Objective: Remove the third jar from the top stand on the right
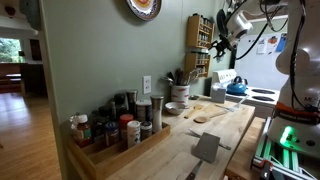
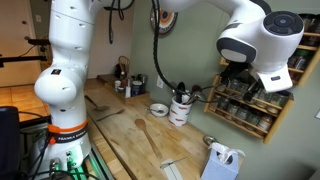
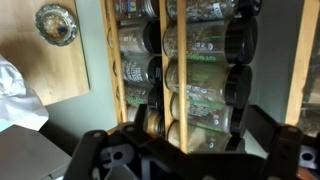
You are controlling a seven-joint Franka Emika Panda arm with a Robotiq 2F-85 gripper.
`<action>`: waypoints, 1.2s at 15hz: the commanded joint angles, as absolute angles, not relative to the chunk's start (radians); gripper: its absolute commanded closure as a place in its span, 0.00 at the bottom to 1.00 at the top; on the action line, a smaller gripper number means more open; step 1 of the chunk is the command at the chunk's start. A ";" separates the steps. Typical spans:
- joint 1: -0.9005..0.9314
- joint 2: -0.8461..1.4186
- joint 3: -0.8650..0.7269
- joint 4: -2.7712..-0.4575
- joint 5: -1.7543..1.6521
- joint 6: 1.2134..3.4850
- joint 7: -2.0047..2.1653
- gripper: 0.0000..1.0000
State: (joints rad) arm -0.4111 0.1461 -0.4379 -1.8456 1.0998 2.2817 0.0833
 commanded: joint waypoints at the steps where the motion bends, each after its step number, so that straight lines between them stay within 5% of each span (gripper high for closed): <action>1: -0.422 0.152 -0.406 -1.831 1.144 2.289 0.034 0.00; 18: -0.418 0.219 -0.367 -1.805 1.169 2.357 0.019 0.00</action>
